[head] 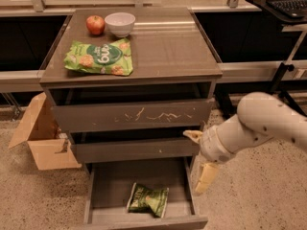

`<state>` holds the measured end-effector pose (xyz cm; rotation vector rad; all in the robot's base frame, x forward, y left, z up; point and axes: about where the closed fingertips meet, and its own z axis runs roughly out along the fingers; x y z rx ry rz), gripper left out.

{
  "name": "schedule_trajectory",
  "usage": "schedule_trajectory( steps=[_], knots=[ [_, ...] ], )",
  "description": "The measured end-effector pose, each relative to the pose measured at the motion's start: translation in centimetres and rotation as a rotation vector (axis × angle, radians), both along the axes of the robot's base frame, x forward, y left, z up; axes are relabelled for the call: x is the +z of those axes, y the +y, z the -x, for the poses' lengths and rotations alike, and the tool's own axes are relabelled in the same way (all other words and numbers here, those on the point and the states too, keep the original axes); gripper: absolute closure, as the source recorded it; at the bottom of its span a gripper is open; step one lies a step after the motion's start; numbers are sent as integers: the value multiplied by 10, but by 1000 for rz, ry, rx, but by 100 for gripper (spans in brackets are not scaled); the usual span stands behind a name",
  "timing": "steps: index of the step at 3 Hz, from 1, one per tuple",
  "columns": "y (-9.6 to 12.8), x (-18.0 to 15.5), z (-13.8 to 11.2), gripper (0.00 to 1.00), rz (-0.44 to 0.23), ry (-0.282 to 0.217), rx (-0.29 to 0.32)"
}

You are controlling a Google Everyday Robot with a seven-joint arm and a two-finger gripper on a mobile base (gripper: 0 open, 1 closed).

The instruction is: Pick green jalapeno chip bag from bottom drawer and place on counter

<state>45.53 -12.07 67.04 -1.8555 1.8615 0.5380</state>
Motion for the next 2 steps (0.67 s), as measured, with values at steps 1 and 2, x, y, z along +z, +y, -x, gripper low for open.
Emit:
schedule_trajectory(
  steps=[1, 2],
  knots=[
    [12, -46, -7, 0, -64, 15, -3],
    [29, -104, -9, 0, -149, 84, 3]
  ],
)
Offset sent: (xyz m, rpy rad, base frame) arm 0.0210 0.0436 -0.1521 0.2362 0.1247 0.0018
